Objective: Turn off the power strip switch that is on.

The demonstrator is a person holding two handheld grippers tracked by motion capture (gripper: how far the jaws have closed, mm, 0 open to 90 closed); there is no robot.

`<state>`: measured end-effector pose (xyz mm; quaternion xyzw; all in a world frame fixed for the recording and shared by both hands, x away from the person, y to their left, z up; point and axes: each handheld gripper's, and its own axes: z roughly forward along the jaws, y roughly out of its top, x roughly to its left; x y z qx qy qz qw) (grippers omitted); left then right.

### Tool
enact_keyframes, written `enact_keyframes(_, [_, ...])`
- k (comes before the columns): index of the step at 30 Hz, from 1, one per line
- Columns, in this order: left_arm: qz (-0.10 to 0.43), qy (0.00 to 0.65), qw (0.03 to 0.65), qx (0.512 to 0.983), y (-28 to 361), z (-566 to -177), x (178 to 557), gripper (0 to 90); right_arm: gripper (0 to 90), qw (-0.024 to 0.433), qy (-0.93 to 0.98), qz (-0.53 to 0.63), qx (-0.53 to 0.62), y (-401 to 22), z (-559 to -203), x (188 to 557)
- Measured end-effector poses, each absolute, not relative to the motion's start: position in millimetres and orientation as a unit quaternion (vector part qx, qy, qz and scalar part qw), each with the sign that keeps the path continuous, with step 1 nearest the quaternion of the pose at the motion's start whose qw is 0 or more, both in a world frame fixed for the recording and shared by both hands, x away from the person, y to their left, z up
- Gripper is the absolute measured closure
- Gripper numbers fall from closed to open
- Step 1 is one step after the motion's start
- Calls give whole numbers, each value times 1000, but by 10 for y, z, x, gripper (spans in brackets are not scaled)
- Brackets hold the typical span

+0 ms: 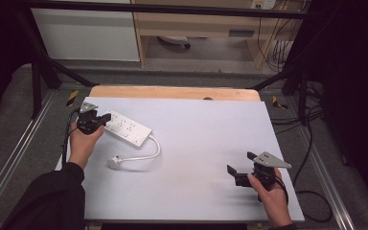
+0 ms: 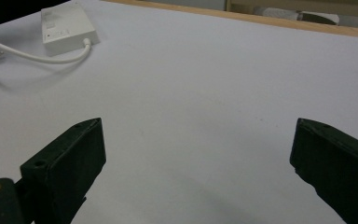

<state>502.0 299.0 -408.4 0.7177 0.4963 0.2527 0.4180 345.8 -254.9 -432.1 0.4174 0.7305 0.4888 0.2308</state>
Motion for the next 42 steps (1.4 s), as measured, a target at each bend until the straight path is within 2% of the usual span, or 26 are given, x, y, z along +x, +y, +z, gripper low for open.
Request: enact_keyframes(42, [229, 496, 393, 739, 2943, -4275, 4998, 900, 36, 225, 734, 486, 417, -2538, -4326, 3462])
